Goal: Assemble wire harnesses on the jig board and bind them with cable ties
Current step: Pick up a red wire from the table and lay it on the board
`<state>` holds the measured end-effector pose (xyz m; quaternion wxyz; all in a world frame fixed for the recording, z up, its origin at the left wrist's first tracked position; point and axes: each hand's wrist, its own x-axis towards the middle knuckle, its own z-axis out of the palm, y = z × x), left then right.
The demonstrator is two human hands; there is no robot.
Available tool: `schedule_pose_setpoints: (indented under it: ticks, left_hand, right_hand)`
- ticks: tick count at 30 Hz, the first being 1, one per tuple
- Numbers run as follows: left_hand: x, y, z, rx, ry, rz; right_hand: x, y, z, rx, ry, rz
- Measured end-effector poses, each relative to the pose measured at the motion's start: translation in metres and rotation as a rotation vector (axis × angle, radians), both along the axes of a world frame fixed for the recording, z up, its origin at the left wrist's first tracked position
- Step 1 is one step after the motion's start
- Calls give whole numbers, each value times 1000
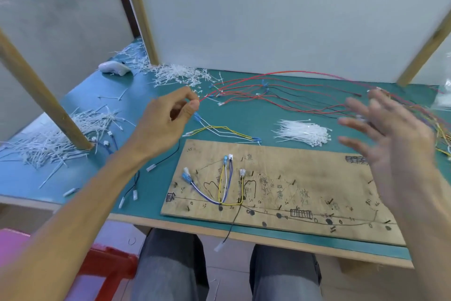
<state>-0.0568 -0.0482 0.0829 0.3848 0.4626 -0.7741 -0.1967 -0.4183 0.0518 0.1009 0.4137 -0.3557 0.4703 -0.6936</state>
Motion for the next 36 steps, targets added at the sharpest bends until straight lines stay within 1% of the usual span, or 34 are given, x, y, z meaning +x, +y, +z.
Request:
schedule_pose_setpoints:
  ticks: [1, 2, 3, 4, 7, 8, 9, 11, 12, 13, 14, 15, 16, 17, 18, 22, 24, 28, 33, 36]
  left_hand:
    - [1, 6, -2, 4, 16, -22]
    - [0, 12, -4, 13, 24, -52]
    - [-2, 19, -6, 27, 22, -91]
    - [-5, 26, -8, 46, 17, -133]
    - [-13, 47, -10, 123, 21, -267]
    - [-15, 53, -9, 136, 15, -311]
    - [-16, 59, -6, 139, -5, -344]
    - [-17, 68, 1, 134, -57, -379]
    - [-15, 72, 3, 134, -73, -392]
    - [-12, 75, 5, 134, -84, -400]
    - [-7, 77, 5, 139, -98, -397]
    - [-1, 78, 4, 155, -115, -377]
    - [7, 79, 1, 180, -132, -341]
    - [15, 78, -3, 209, -149, -293]
    - [23, 78, -8, 233, -166, -241]
    - [44, 81, -31, 287, -196, -81]
    - [50, 82, -42, 278, -219, -3]
    - [56, 79, -53, 279, -232, 183]
    - [50, 77, -58, 296, -316, 236]
    - [47, 77, -57, 296, -336, 235]
  right_hand:
    - [13, 23, -13, 98, 217, -47]
    - [26, 45, -25, 149, 450, -76]
    - [41, 64, -29, 149, 657, -93]
    - [53, 78, -30, 81, 811, -112]
    - [83, 83, -23, -360, 1070, -164]
    - [94, 75, -21, -399, 1132, -124]
    - [104, 65, -20, -351, 1166, -57]
    - [122, 50, -24, -156, 1221, 92]
    - [127, 47, -28, -112, 1257, 165]
    - [130, 46, -32, -113, 1263, 252]
    - [130, 47, -37, -131, 1221, 323]
    - [128, 48, -41, -142, 1126, 366]
    - [125, 50, -46, -145, 1045, 378]
    - [123, 51, -49, -148, 1006, 375]
    - [121, 52, -53, -142, 1021, 373]
    - [128, 50, -69, -49, 1282, 418]
    - [136, 49, -73, -29, 1333, 411]
    - [150, 45, -80, 2, 1362, 389]
    - [150, 41, -89, 28, 1369, 348]
    - [148, 43, -93, 38, 1358, 331]
